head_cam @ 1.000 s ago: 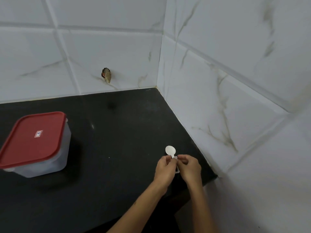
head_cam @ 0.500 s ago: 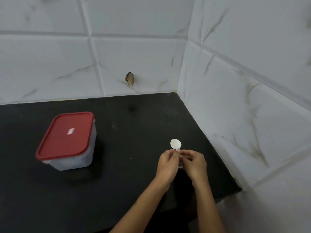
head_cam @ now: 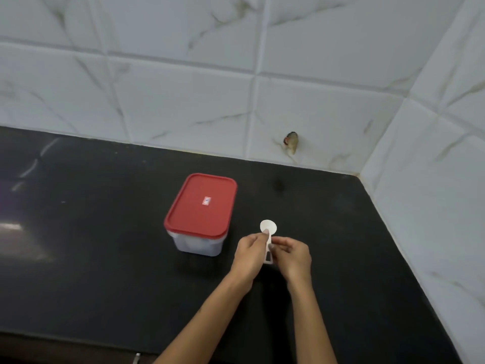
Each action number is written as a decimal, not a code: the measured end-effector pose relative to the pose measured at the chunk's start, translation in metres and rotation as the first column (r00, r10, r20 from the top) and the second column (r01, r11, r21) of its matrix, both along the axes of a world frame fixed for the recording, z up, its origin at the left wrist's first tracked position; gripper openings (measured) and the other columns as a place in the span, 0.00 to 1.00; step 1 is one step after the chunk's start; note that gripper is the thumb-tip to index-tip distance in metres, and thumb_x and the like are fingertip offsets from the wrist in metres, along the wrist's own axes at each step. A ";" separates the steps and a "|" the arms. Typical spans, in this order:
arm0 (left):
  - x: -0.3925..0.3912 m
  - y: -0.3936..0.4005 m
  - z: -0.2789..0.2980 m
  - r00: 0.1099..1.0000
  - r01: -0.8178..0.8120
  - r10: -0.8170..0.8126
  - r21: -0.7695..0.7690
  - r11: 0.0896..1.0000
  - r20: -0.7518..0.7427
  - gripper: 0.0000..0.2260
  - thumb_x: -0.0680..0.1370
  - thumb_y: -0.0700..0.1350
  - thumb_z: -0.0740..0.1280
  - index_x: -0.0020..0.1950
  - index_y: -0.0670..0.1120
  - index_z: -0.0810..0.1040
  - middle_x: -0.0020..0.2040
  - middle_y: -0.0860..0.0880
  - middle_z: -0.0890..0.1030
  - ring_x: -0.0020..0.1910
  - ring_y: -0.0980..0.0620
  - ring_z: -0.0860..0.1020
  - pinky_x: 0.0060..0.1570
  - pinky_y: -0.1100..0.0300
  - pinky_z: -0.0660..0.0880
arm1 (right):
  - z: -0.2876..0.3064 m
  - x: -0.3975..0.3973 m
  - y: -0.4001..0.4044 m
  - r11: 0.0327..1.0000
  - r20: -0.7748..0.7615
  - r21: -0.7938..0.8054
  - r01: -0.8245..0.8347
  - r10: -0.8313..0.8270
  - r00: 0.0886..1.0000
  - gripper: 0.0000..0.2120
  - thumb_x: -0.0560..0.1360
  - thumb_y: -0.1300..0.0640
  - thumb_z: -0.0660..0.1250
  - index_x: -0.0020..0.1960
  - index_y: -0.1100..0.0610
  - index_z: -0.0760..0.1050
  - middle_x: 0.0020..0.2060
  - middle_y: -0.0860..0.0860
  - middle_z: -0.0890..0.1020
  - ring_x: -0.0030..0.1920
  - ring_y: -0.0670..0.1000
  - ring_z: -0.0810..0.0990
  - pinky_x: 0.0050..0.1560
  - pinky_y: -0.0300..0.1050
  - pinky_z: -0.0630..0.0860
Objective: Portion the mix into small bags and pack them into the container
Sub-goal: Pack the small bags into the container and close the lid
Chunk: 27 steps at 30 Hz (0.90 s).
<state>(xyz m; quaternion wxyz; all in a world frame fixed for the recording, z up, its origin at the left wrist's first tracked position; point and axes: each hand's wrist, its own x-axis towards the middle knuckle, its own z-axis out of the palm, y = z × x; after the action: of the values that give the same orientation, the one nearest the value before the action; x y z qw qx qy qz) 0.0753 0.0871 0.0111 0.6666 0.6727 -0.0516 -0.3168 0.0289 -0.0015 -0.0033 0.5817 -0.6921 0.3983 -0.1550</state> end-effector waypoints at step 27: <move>0.020 0.018 -0.029 0.977 -0.171 0.148 0.150 0.974 0.154 0.13 0.80 0.40 0.61 0.64 0.42 0.74 0.55 0.49 0.80 0.54 0.54 0.78 0.53 0.65 0.74 | -0.030 0.050 0.024 0.999 -0.085 -0.023 -0.036 0.034 0.996 0.08 0.71 0.64 0.69 0.43 0.52 0.81 0.35 0.48 0.85 0.37 0.46 0.84 0.46 0.49 0.82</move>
<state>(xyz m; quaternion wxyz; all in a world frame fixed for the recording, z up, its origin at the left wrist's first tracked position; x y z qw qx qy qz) 0.0951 0.1047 -0.0180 0.6275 0.7476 -0.0182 -0.2167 0.0793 0.0220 -0.0337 0.5585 -0.7118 0.4086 -0.1203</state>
